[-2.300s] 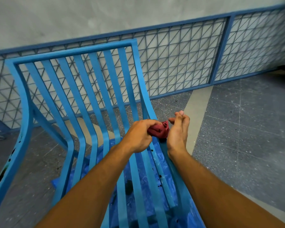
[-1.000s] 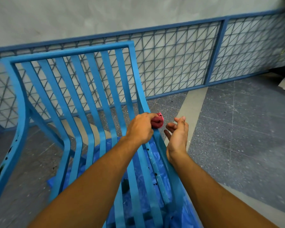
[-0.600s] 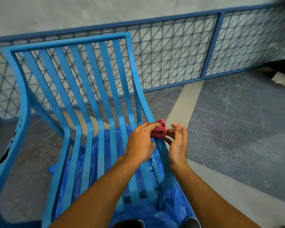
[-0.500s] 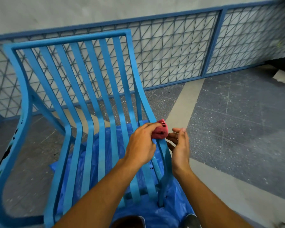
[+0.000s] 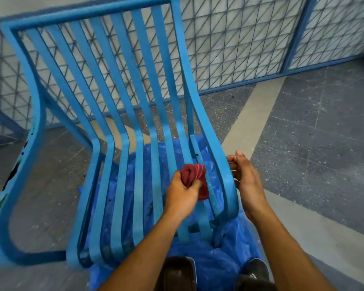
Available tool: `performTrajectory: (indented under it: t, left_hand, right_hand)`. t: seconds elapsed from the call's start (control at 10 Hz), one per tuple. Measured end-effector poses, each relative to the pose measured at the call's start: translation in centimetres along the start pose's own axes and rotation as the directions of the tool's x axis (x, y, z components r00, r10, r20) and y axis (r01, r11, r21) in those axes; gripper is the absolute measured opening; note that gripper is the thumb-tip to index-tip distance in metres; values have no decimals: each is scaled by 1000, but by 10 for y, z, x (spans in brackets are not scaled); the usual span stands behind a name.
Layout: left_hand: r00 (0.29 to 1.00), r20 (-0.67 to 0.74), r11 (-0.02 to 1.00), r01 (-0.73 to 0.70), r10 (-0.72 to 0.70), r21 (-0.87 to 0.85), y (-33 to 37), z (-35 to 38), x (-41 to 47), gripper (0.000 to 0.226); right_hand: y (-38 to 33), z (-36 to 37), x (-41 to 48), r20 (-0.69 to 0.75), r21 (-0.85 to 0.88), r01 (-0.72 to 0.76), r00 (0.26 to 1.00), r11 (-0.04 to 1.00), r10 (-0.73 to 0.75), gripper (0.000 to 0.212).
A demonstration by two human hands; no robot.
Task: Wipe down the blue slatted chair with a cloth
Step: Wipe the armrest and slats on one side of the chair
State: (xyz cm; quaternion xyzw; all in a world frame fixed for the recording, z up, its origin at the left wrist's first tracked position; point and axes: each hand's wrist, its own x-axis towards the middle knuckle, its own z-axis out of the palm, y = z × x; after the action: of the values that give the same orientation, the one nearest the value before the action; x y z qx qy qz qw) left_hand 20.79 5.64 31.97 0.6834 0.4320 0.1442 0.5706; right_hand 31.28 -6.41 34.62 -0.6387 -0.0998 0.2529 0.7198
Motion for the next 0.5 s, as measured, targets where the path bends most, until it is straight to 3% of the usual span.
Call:
performTrajectory:
  t: [0.1, 0.2, 0.3, 0.4, 0.5]
  left_hand:
    - [989, 91, 974, -128, 113, 185, -2, 21, 16, 15]
    - [952, 190, 748, -306, 239, 589, -5, 44, 45, 28]
    - [910, 383, 511, -406, 156, 757, -7, 68, 73, 35]
    - [893, 436, 564, -419, 114, 711, -21, 83, 94, 38]
    - [933, 332, 756, -316, 138, 573, -32, 97, 100, 42]
  right_hand:
    - [-14, 3, 17, 89, 27, -31, 996, 999, 29, 31]
    - [-21, 3, 26, 119, 46, -43, 992, 998, 37, 21]
    - [-26, 7, 30, 112, 28, -77, 991, 997, 74, 41]
    - [-29, 15, 34, 115, 5, -113, 987, 994, 111, 44]
    - [-31, 20, 36, 111, 35, -123, 987, 992, 118, 20]
